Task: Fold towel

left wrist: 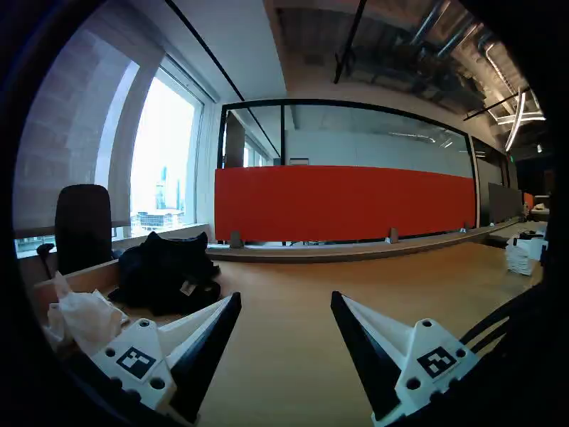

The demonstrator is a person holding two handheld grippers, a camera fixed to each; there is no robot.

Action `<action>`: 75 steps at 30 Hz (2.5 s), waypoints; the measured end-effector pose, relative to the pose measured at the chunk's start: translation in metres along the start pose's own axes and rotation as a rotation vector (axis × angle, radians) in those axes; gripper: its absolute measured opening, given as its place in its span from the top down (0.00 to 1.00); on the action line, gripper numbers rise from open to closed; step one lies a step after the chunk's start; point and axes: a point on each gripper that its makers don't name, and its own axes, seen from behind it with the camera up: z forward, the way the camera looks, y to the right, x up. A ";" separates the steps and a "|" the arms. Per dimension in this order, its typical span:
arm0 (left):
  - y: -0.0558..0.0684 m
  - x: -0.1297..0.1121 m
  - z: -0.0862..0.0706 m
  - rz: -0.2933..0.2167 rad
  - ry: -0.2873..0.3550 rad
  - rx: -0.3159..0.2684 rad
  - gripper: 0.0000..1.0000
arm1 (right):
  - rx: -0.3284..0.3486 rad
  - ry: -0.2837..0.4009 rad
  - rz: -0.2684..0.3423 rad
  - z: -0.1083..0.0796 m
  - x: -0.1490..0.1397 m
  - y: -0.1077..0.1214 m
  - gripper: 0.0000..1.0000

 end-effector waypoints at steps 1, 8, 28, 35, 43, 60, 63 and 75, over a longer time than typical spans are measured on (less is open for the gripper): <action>0.000 0.000 0.000 0.000 0.000 0.000 0.06 | -0.001 0.002 -0.002 0.000 0.001 -0.001 0.00; 0.000 0.000 0.000 0.000 0.000 0.000 0.06 | -0.005 0.006 -0.002 0.003 0.001 -0.002 0.00; 0.000 0.000 -0.001 0.000 0.000 0.000 0.07 | -0.019 0.004 -0.001 0.009 0.001 0.000 0.00; 0.000 0.000 0.000 0.000 0.000 0.000 0.06 | -0.025 0.004 -0.002 0.009 0.000 0.001 0.00; 0.000 0.001 0.000 0.000 0.000 0.000 0.06 | -0.032 0.004 -0.002 0.009 0.000 0.001 0.00; 0.000 0.003 -0.001 0.000 -0.001 0.000 0.07 | -0.044 0.004 -0.002 0.003 0.001 0.001 0.00; 0.000 0.004 -0.001 0.000 -0.001 0.000 0.06 | -0.046 0.004 -0.002 0.001 0.001 0.000 0.00; 0.000 0.003 -0.001 -0.003 -0.001 0.000 0.06 | -0.052 0.004 -0.002 -0.005 0.001 -0.005 0.00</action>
